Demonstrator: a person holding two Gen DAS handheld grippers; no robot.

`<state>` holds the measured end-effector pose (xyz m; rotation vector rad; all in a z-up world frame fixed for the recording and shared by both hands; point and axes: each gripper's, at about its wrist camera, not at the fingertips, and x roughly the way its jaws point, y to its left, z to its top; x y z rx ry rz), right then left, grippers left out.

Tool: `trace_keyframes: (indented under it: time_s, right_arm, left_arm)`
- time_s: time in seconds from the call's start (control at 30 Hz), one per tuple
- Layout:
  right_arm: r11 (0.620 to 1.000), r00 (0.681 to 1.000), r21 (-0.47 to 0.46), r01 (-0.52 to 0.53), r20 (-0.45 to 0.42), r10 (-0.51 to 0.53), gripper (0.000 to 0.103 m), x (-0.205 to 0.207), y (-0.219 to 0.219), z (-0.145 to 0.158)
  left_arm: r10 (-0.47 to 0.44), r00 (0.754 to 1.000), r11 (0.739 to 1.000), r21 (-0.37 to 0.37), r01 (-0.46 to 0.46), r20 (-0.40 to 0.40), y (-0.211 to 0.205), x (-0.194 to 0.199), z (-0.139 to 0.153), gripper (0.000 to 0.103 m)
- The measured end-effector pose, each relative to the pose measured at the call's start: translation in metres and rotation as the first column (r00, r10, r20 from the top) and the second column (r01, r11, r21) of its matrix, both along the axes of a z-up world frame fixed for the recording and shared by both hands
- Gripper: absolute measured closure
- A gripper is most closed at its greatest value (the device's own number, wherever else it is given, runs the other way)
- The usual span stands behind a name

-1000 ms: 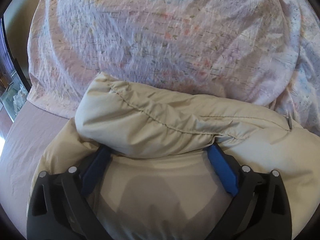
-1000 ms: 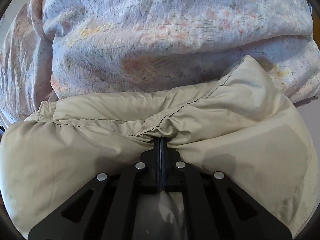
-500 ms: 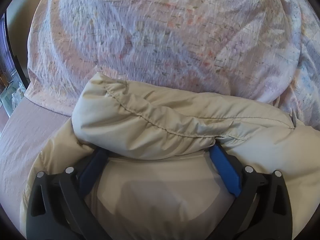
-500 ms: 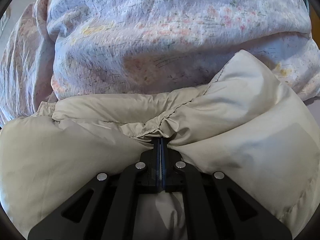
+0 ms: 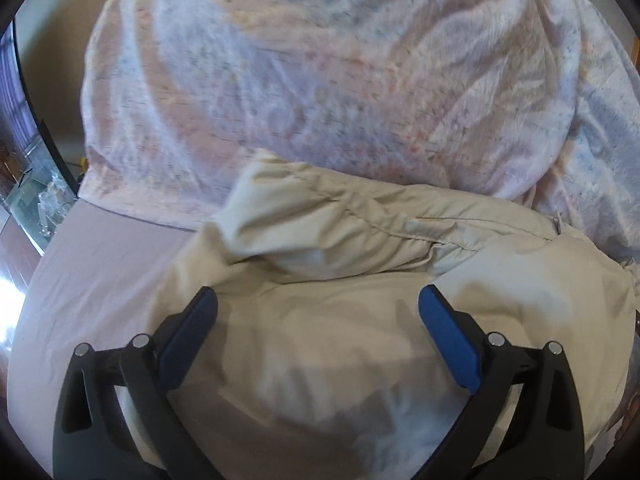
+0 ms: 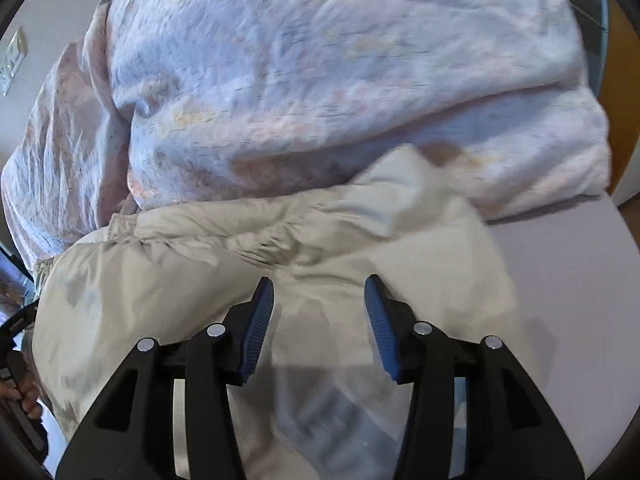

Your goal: Fold large clothes

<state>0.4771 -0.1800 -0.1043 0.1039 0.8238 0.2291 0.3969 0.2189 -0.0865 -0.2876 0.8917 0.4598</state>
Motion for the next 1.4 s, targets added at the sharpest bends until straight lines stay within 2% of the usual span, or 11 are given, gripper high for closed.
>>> trace_keyframes:
  time_s: [0.2, 0.33, 0.57, 0.87, 1.1, 1.13, 1.23, 1.33, 1.4]
  right_arm:
    - [0.997, 1.0, -0.081, 0.019, 0.003, -0.019, 0.054, -0.008, -0.012, -0.018]
    - [0.991, 1.0, -0.132, 0.027, 0.004, -0.026, 0.052, 0.002, -0.004, -0.034]
    - [0.983, 1.0, -0.181, 0.023, 0.011, -0.021, 0.05, 0.007, 0.007, -0.062]
    - [0.983, 0.999, -0.185, 0.024, 0.033, -0.018, 0.05, 0.008, 0.009, -0.066]
    - [0.98, 1.0, -0.199, 0.018, 0.017, -0.015, 0.05, -0.01, 0.004, -0.072]
    - [0.979, 1.0, -0.202, 0.017, 0.012, -0.015, 0.05, -0.003, 0.009, -0.062]
    - [0.98, 0.999, -0.2, 0.018, -0.022, -0.023, 0.05, 0.0, 0.008, -0.06]
    - [0.979, 0.996, -0.201, 0.017, -0.08, -0.034, 0.049, 0.017, 0.01, -0.044]
    - [0.982, 0.995, -0.186, 0.033, -0.089, -0.051, 0.044, 0.008, 0.002, -0.032]
  left_arm:
    - [0.024, 0.999, 0.998, 0.052, -0.023, -0.025, 0.015, -0.003, -0.006, 0.003]
    - [0.027, 0.998, 0.995, 0.098, -0.021, -0.057, 0.021, 0.005, -0.012, 0.002]
    - [0.045, 0.997, 0.995, 0.094, -0.039, -0.065, 0.036, 0.01, -0.022, 0.002]
    - [0.045, 0.997, 0.995, 0.086, -0.04, -0.057, 0.04, 0.009, -0.026, 0.002]
    - [0.037, 0.998, 0.996, 0.079, -0.032, -0.06, 0.032, 0.009, -0.025, 0.002]
    - [0.037, 0.997, 0.996, 0.078, -0.032, -0.061, 0.033, 0.009, -0.025, 0.002]
    - [0.035, 0.996, 0.997, 0.075, -0.03, -0.076, 0.033, 0.009, -0.024, 0.002]
    - [0.032, 0.993, 0.997, 0.079, -0.023, -0.112, 0.03, 0.008, -0.017, 0.002]
    - [0.028, 0.993, 0.997, 0.073, -0.02, -0.112, 0.027, 0.001, -0.007, 0.002]
